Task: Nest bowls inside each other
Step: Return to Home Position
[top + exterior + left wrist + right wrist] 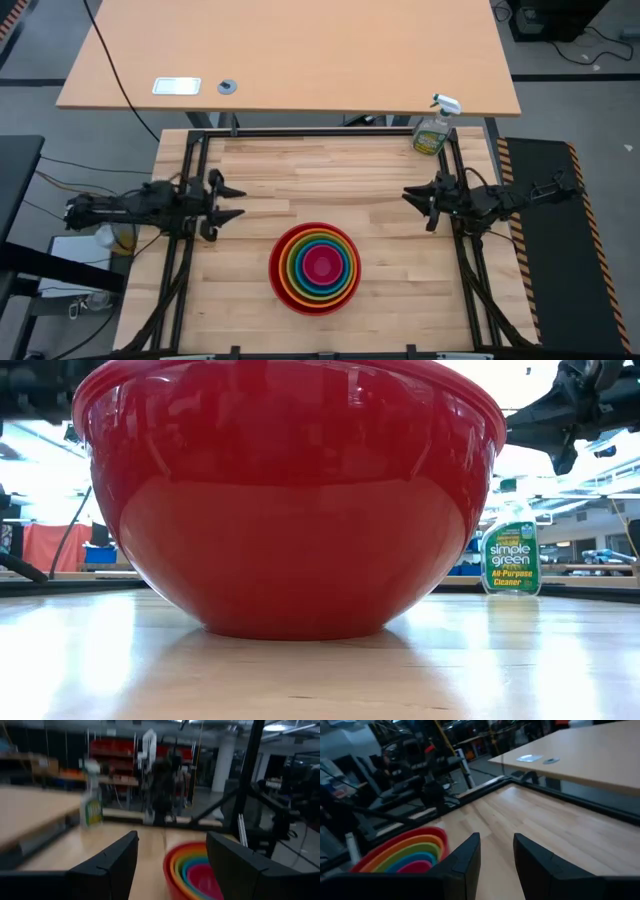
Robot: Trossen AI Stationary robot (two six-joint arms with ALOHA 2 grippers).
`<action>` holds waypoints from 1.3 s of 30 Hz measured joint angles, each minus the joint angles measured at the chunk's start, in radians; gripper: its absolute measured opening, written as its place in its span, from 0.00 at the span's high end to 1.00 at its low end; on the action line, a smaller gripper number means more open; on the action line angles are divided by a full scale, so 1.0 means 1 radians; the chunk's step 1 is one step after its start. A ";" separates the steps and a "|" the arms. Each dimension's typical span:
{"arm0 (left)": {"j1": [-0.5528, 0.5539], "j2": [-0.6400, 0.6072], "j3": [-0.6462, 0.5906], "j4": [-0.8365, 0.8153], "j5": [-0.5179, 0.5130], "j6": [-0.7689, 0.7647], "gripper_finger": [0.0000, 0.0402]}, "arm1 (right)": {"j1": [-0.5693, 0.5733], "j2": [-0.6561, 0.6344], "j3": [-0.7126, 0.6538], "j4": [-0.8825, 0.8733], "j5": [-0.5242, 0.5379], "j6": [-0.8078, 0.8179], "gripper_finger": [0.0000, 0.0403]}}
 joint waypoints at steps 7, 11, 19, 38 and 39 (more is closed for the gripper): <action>0.000 0.001 -0.142 0.111 0.040 -0.102 0.41 | 0.000 -0.157 -0.054 -0.094 0.082 -0.017 0.69; -0.005 0.000 -0.168 0.157 0.067 -0.073 0.41 | 0.000 -0.251 -0.078 -0.135 0.085 -0.018 0.69; -0.043 0.002 -0.207 0.212 0.108 -0.048 0.41 | 0.000 -0.271 -0.094 -0.163 0.086 -0.009 0.69; -0.043 0.004 -0.208 0.084 0.101 -0.050 0.41 | 0.000 -0.267 -0.188 -0.096 0.205 0.011 0.69; -0.043 0.004 -0.208 0.079 0.101 -0.051 0.41 | 0.000 -0.267 -0.188 -0.097 0.231 0.010 0.69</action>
